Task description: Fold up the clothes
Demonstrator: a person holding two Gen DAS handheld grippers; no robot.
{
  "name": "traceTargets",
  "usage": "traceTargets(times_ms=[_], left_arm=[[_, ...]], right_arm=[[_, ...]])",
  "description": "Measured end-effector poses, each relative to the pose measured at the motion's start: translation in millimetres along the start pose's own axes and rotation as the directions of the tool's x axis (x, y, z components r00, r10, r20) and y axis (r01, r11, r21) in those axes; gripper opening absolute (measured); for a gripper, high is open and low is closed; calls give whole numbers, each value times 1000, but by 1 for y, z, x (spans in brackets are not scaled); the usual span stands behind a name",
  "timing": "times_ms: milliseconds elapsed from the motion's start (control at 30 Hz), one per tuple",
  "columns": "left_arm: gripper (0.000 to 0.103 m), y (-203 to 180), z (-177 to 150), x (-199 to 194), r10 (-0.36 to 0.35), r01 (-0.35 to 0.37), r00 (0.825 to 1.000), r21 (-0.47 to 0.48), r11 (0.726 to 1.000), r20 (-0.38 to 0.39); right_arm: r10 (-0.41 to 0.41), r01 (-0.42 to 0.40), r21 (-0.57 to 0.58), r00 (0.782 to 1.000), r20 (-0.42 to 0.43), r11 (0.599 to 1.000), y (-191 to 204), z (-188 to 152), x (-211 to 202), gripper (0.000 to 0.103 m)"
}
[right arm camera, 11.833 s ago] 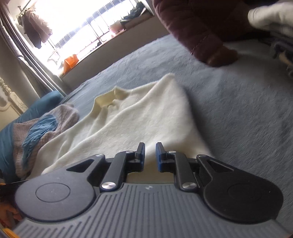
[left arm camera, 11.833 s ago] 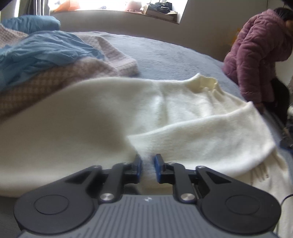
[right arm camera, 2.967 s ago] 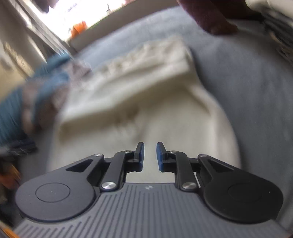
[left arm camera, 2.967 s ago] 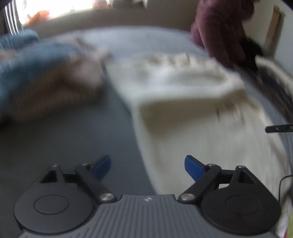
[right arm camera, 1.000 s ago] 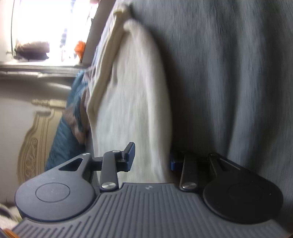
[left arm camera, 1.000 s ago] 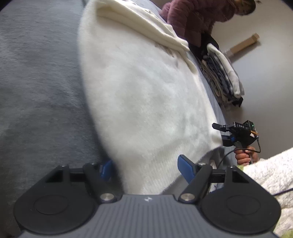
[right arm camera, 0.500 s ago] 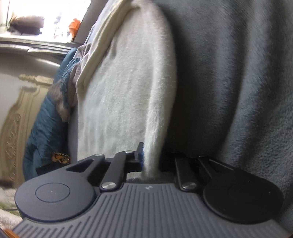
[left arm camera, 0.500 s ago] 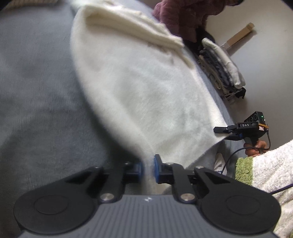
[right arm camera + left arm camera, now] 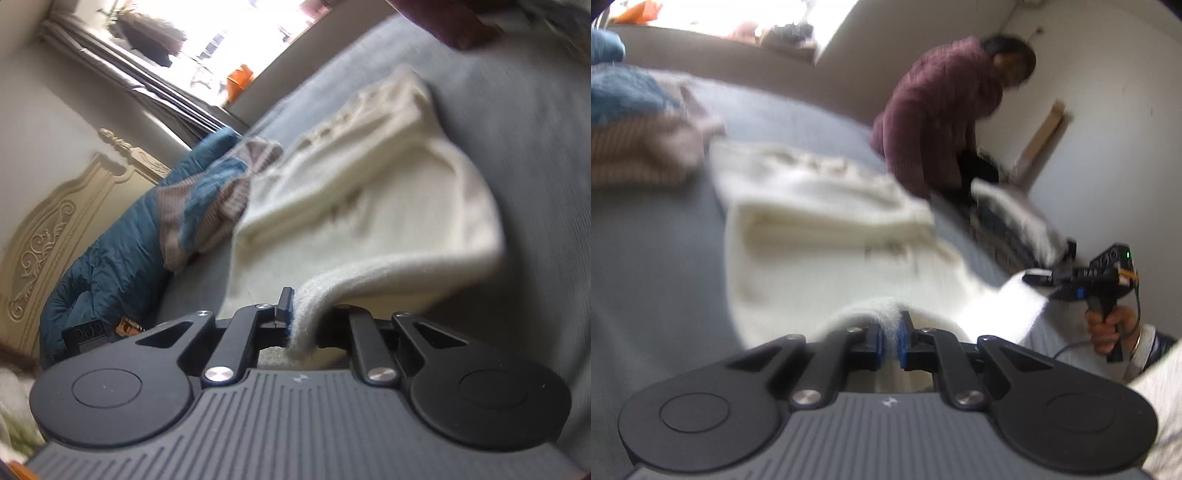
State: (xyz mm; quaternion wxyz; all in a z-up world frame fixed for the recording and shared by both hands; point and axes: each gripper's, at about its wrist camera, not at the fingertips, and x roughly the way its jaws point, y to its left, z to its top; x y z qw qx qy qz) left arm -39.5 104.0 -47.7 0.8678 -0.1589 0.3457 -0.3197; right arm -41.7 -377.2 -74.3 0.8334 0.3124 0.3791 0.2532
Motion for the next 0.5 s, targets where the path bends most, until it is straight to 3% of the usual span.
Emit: traceTargets(times_ms=[267,500], left_arm=[[9,22,67,19,56,-50,991,-52,997,124],[9,58,113,53,86,-60,980,-143,988,181]], right_arm=[[26,-18,-93,996,84,996,30,78,40,8],[23,-11,-82,990,143,997,23,137,75,8]])
